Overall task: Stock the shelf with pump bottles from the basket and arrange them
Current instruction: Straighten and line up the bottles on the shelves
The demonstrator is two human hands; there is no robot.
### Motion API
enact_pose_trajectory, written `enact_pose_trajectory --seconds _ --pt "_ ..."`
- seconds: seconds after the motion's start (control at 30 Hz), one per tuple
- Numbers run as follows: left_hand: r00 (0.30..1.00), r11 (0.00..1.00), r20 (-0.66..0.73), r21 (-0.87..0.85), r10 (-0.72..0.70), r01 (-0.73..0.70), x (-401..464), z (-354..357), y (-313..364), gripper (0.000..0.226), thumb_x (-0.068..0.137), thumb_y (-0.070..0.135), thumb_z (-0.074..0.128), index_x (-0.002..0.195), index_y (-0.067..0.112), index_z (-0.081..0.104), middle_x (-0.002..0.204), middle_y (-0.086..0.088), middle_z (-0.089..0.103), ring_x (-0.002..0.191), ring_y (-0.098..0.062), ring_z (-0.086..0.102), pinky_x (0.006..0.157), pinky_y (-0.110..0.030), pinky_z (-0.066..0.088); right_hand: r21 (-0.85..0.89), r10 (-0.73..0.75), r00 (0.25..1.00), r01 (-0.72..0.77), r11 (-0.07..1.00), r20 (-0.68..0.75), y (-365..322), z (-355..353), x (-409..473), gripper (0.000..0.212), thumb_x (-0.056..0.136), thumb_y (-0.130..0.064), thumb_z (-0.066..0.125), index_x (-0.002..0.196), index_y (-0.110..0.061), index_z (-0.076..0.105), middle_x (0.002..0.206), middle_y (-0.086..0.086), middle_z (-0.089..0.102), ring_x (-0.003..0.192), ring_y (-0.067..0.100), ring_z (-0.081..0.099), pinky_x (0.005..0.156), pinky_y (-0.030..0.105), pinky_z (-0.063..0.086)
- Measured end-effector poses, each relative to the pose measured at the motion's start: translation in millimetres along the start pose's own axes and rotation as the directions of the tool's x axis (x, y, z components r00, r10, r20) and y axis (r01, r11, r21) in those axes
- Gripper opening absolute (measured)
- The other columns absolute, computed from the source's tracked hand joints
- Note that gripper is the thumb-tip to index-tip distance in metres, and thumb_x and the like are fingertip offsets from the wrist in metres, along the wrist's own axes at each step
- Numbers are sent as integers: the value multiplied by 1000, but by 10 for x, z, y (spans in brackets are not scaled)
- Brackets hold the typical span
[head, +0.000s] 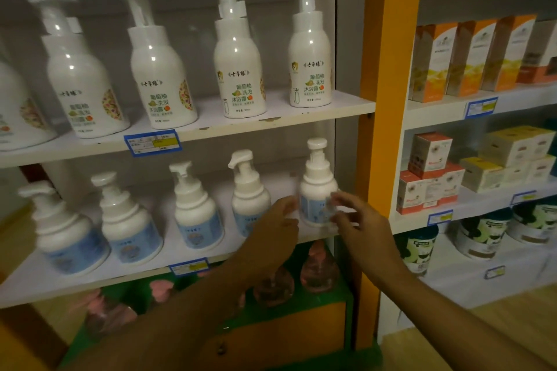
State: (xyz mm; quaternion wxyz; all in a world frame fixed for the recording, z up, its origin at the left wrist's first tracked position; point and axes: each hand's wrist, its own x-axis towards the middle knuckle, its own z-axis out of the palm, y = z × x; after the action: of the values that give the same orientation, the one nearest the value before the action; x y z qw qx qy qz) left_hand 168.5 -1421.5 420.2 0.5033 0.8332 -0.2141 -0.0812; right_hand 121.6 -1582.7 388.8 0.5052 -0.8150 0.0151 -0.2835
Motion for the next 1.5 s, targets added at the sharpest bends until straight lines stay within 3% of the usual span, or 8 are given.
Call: enact_pose_trajectory --seconds 0.1,0.27,0.43,0.7,1.03,1.17,1.33,1.5 --pt "995 997 -82 50 -52 57 -147 -274 -277 28 93 0 42 102 21 59 111 -3 63 104 -16 59 67 -12 50 -27 1 989 3 1000 148 -110 252 -75 33 92 -14 54 123 -25 53 122 -4 62 104 10 61 88 24 53" --pt "969 977 -220 149 -117 152 -224 -525 -473 33 92 4 43 124 12 46 118 0 48 96 -11 48 62 -11 37 22 84 955 -94 995 284 -314 667 36 46 95 -13 49 138 -22 40 139 -1 49 118 11 48 96 24 42" --pt "969 981 -228 140 -101 135 -85 -509 -465 49 92 -2 43 139 6 31 131 -4 42 124 -21 44 95 -28 41 -1 105 935 -112 994 338 -318 852 173 46 93 -9 49 137 -19 40 135 4 50 114 10 47 90 21 40" --pt "1000 996 -8 88 -28 29 -51 -552 -553 73 88 -7 43 147 25 17 154 0 27 138 -22 34 110 -45 37 35 117 936 -136 990 332 -92 818 252 49 90 -4 51 135 -21 43 137 2 52 126 19 49 102 42 47" --pt "999 996 51 84 -12 8 -37 -543 -531 75 90 -1 47 148 29 9 156 3 22 142 -19 26 114 -42 31 60 157 925 -189 980 346 -106 763 243 58 90 -2 52 141 -23 34 144 2 44 133 21 42 105 38 43" --pt "978 997 -194 26 77 -74 -250 -615 -531 51 94 1 43 140 20 35 144 2 43 127 -14 48 104 -39 44 84 126 966 -148 985 226 -204 696 87 56 92 -8 53 142 -22 32 141 -3 43 129 16 43 97 26 45" --pt "861 992 -499 -27 95 -125 -536 -1029 -747 23 95 5 44 114 16 51 106 5 57 92 -2 58 63 -14 49 -22 -115 984 119 993 137 -421 851 -153 32 91 -9 55 122 -17 53 123 0 57 107 9 55 86 17 50" --pt "855 998 -518 -59 -31 1 -497 -1297 -1054 47 90 -5 45 133 13 39 128 -5 47 116 -19 49 91 -30 46 36 -17 914 2 999 404 -708 1313 -137 44 92 -12 53 134 -20 42 131 -4 52 106 7 53 79 7 44"
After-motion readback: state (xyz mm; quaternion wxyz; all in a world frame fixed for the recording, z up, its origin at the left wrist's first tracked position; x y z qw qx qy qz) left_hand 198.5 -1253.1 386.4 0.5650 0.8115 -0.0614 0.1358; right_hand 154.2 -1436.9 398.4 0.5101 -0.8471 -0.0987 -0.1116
